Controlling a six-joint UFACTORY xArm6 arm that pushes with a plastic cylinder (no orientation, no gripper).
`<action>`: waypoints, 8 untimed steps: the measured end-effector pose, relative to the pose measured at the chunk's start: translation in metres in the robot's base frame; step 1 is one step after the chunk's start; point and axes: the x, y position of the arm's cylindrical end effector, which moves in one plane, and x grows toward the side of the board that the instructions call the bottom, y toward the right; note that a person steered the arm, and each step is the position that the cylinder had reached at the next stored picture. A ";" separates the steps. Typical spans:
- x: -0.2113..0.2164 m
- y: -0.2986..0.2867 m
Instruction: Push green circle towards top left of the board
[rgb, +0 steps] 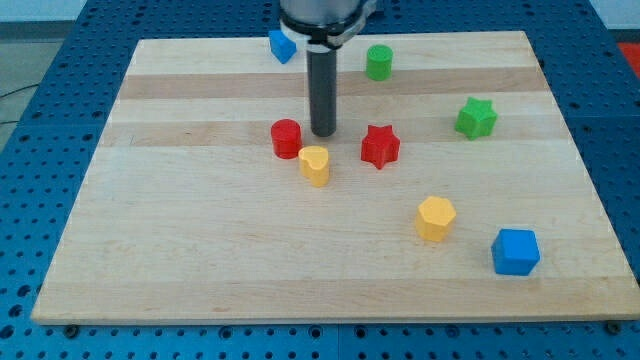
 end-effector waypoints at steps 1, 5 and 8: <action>0.025 0.040; -0.086 0.115; -0.065 0.018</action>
